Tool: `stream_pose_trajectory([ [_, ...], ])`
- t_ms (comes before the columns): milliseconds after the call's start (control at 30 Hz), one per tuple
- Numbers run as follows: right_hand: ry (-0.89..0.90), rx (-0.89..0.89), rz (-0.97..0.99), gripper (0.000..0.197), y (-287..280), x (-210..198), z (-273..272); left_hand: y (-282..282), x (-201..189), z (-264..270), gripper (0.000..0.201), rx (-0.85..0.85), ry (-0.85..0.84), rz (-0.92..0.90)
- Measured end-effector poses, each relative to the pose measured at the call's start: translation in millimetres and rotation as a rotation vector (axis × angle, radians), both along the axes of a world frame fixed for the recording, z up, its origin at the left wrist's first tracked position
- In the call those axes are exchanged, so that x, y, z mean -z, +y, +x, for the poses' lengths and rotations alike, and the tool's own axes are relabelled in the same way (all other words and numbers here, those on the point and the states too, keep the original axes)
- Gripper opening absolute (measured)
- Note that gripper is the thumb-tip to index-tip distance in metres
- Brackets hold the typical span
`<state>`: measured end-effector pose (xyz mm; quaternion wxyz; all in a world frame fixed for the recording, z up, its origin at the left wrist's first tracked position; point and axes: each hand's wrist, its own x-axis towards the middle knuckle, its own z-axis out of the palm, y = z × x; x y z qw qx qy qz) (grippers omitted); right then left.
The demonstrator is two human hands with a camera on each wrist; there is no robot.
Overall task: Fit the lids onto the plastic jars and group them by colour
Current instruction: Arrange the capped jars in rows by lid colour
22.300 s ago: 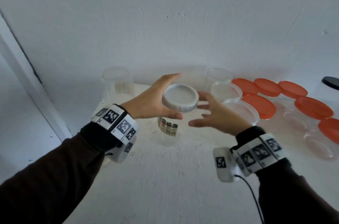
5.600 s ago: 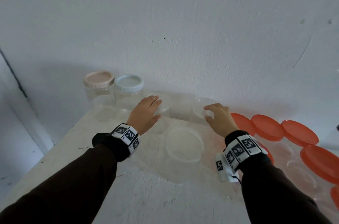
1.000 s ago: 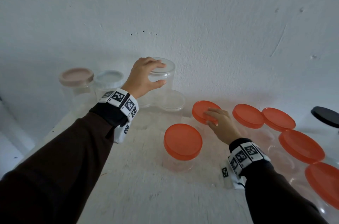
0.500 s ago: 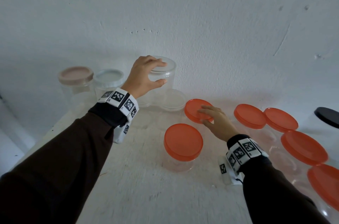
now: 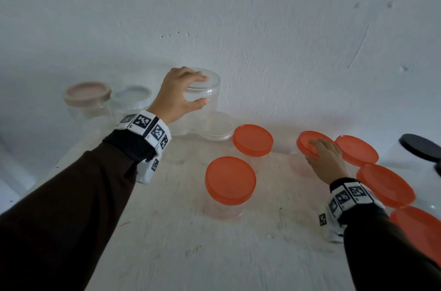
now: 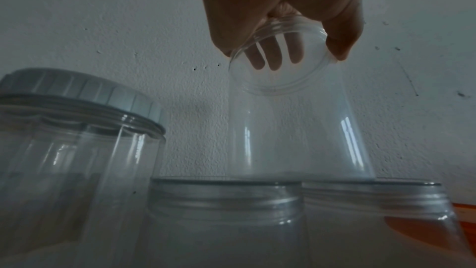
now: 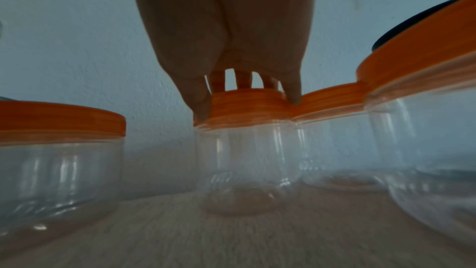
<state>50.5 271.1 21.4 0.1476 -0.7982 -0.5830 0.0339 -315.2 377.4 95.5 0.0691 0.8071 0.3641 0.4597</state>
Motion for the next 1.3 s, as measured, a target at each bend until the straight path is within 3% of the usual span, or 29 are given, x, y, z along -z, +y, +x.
stream_pose_trajectory([
  [467,0.109,-0.206,0.076,0.047,-1.5,0.3,-39.2,-2.2,-1.6,0.4,0.065,-0.005,0.003,-0.01],
  [933,0.121,-0.224,0.084,0.045,-4.0,-1.1,-44.6,-1.4,-4.1,-3.2,0.063,0.004,0.075,-0.002],
  [1100,0.11,-0.217,0.064,0.047,-1.4,-1.5,-45.4,-2.5,-6.4,-4.7,0.054,-0.022,0.106,0.024],
  [1300,0.057,-0.215,0.025,0.053,-1.0,-0.7,-41.7,-9.3,-9.2,-2.5,0.059,-0.095,0.124,0.057],
])
